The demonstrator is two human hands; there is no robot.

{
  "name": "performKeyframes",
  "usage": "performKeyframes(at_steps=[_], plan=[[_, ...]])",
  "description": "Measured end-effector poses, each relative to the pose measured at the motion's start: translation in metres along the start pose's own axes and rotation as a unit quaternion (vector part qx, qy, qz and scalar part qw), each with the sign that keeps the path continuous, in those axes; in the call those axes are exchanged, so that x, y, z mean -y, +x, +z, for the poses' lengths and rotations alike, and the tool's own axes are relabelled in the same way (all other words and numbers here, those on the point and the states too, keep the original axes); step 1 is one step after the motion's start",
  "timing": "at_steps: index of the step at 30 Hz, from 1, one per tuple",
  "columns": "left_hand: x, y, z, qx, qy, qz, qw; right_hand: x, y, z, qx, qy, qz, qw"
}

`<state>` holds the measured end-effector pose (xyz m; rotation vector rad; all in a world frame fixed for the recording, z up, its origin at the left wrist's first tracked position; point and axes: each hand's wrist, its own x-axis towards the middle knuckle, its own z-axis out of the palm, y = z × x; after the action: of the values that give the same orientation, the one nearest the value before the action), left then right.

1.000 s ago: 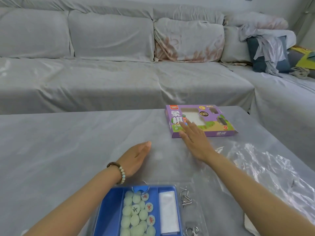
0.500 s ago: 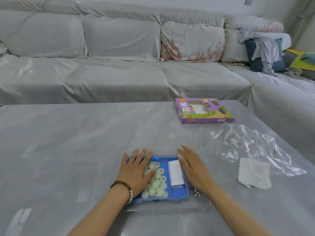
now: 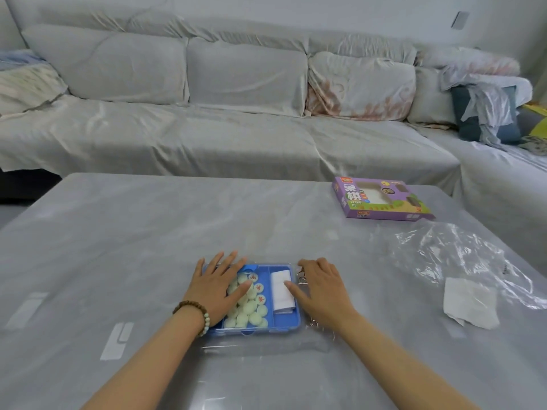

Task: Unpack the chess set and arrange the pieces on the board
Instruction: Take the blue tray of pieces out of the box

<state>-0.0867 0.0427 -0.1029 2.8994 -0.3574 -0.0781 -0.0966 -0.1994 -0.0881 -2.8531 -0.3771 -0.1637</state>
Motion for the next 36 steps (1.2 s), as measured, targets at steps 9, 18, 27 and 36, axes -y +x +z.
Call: performKeyframes(at_steps=[9,18,27,36], plan=[[-0.001,0.002,0.003,-0.009,0.007,-0.005,1.000,-0.009,0.003,0.003,0.035,0.048,0.009,0.998],[-0.021,0.010,-0.003,-0.049,-0.073,-0.023,0.996,-0.022,0.007,-0.002,0.035,0.327,0.087,0.940],[-0.091,0.069,0.004,-0.039,-0.133,0.056,0.989,-0.074,0.049,-0.026,-0.053,0.514,0.224,0.826],[-0.103,0.093,0.026,-0.035,-0.082,0.066,0.994,-0.172,0.129,-0.005,-0.147,0.369,0.332,0.855]])
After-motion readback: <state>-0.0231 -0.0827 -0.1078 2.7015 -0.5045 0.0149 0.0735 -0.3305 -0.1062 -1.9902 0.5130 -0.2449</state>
